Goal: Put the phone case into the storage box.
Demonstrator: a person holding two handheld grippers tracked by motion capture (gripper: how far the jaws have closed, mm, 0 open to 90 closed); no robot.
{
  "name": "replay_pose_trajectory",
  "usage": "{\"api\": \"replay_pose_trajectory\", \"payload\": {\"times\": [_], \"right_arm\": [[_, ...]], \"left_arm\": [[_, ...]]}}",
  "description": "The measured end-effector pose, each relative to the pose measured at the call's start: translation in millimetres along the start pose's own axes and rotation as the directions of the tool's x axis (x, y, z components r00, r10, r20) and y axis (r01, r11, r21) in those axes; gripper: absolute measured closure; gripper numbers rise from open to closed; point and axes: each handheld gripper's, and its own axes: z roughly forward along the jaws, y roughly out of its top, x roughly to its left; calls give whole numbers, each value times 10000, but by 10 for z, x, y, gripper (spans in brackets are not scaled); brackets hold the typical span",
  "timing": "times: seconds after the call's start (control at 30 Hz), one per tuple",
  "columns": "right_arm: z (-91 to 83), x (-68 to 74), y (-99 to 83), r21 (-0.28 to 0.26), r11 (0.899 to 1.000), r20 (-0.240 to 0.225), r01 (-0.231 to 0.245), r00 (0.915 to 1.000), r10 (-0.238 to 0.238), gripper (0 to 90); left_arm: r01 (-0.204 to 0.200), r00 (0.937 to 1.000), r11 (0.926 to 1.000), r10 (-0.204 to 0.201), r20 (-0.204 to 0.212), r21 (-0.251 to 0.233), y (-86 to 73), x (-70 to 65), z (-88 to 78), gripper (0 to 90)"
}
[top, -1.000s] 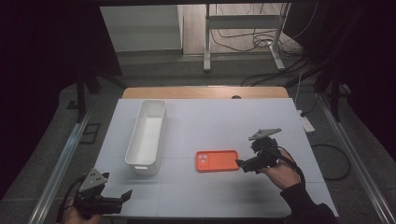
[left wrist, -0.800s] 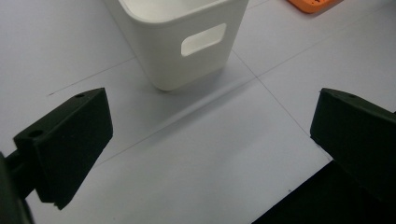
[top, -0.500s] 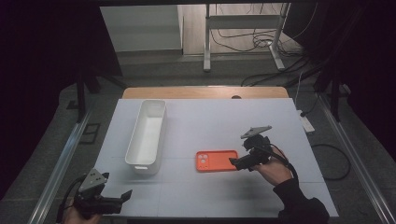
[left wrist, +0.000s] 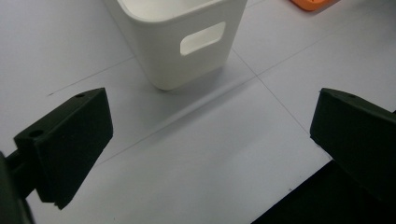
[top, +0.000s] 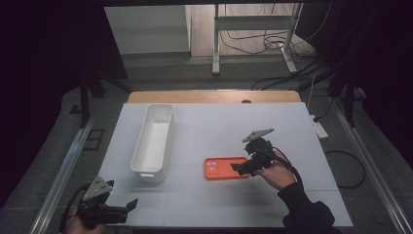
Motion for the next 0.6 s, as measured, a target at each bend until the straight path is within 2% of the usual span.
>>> {"api": "replay_pose_trajectory", "payload": {"times": [0.23, 0.43, 0.6], "right_arm": [[103, 21, 78, 47, 9999, -23, 95, 10000, -95, 0], [189, 46, 109, 442, 9985, 10, 326, 9995, -327, 0], [212, 59, 122, 425, 9982, 35, 434, 9990, -436, 0]], "left_arm": [[-29, 10000, 10000, 29, -8, 31, 1, -2, 1, 0], [-64, 10000, 10000, 64, -18, 55, 2, -4, 2, 0], [-83, 10000, 9999, 83, -24, 66, 3, -5, 4, 1]]}}
